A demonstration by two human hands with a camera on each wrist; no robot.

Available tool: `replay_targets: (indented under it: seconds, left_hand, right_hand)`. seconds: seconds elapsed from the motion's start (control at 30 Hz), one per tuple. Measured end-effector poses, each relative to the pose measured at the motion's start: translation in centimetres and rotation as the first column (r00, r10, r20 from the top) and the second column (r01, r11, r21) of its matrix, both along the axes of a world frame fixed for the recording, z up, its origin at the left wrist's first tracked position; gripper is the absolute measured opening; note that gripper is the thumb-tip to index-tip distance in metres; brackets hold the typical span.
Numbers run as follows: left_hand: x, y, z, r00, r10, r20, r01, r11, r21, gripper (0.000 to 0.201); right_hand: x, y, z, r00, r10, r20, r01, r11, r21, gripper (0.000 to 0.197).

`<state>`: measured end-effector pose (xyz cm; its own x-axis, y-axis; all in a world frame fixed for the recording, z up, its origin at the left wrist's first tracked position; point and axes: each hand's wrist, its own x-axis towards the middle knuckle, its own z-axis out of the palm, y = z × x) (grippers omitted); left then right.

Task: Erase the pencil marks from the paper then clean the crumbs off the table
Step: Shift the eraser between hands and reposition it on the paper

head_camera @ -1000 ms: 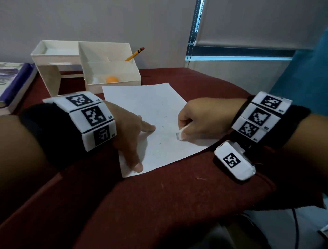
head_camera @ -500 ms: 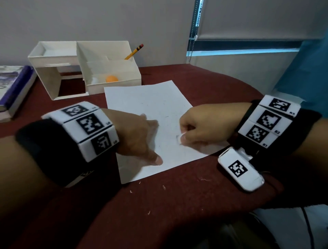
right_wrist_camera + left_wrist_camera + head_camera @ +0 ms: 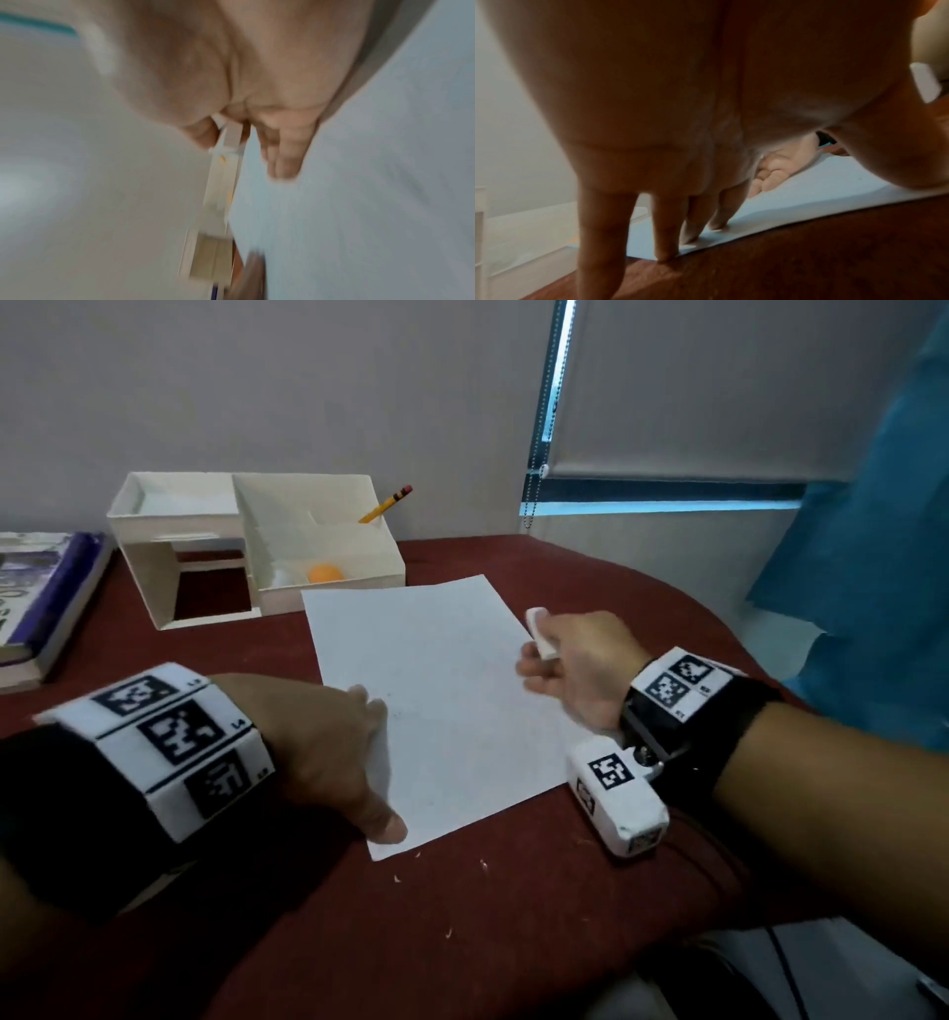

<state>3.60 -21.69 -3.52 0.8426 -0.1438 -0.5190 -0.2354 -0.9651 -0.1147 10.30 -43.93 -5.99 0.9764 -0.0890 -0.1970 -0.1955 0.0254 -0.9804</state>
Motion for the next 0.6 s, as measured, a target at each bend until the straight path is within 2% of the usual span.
replay_targets:
  seconds: [0.03, 0.07, 0.1, 0.13, 0.17, 0.23, 0.27, 0.3, 0.37, 0.43, 0.47, 0.53, 0.6]
  left_hand:
    - [-0.1, 0.0, 0.1, 1.0, 0.001, 0.005, -0.001, 1.0, -0.02, 0.122]
    - [-0.2, 0.0, 0.2, 1.0, -0.002, 0.015, 0.003, 1.0, -0.03, 0.118]
    - [-0.1, 0.1, 0.1, 1.0, -0.004, 0.027, 0.005, 0.999, -0.037, 0.115]
    - [-0.1, 0.2, 0.0, 0.999, -0.016, 0.034, 0.017, 0.999, -0.044, 0.112]
    - [-0.1, 0.3, 0.0, 0.999, -0.03, 0.039, 0.033, 0.998, -0.055, 0.109]
    - [0.0, 0.4, 0.0, 0.998, -0.052, 0.035, 0.055, 0.996, -0.077, 0.1]
    - [0.0, 0.3, 0.0, 0.997, -0.067, 0.033, 0.07, 0.995, -0.077, 0.092]
    - [0.1, 0.2, 0.0, 0.996, -0.087, 0.03, 0.088, 0.994, -0.068, 0.087]
    - [-0.1, 0.2, -0.2, 0.996, -0.09, -0.002, 0.09, 0.996, -0.017, 0.093]
    - [-0.3, 0.5, -0.5, 0.999, -0.044, 0.029, 0.044, 0.999, 0.0, 0.101]
    - [-0.2, 0.8, -0.7, 0.998, -0.031, 0.051, 0.032, 0.999, -0.01, 0.105]
    - [-0.1, 1.2, -1.0, 0.999, -0.022, 0.048, 0.022, 1.0, 0.006, 0.118]
    - [0.1, 1.3, -1.1, 0.999, -0.02, 0.047, 0.019, 0.999, 0.031, 0.127]
  right_hand:
    - [0.1, -0.5, 0.4, 0.996, -0.049, 0.072, 0.057, 0.992, -0.109, 0.017]
    - [-0.3, -0.6, 0.9, 0.991, 0.008, 0.133, 0.027, 0.966, -0.258, 0.015]
    - [-1.1, -0.2, 1.3, 0.976, 0.141, 0.165, -0.054, 0.894, -0.445, 0.017]
    - [-2.3, 0.5, 1.5, 0.934, 0.323, 0.153, -0.165, 0.769, -0.618, 0.019]
    - [-3.7, 1.6, 1.8, 0.862, 0.498, 0.093, -0.274, 0.613, -0.741, 0.021]
    - [-6.1, 3.8, 2.1, 0.697, 0.712, -0.083, -0.448, 0.343, -0.826, 0.023]
    - [-6.6, 4.8, 2.0, 0.637, 0.762, -0.121, -0.482, 0.271, -0.833, 0.028]
    - [-6.7, 5.4, 2.0, 0.601, 0.789, -0.124, -0.482, 0.234, -0.844, 0.033]
    - [-5.8, 5.7, 1.9, 0.589, 0.79, -0.172, -0.46, 0.152, -0.875, 0.044]
    - [-4.5, 4.4, 1.8, 0.582, 0.723, -0.372, -0.473, -0.071, -0.878, 0.055]
    - [-3.7, 3.2, 1.7, 0.601, 0.646, -0.472, -0.494, -0.164, -0.854, 0.06]
    - [-2.2, 0.9, 1.9, 0.709, 0.404, -0.578, -0.516, -0.262, -0.816, 0.067]
    - [-1.3, 0.6, 3.0, 0.802, 0.231, -0.551, -0.461, -0.347, -0.817, 0.063]
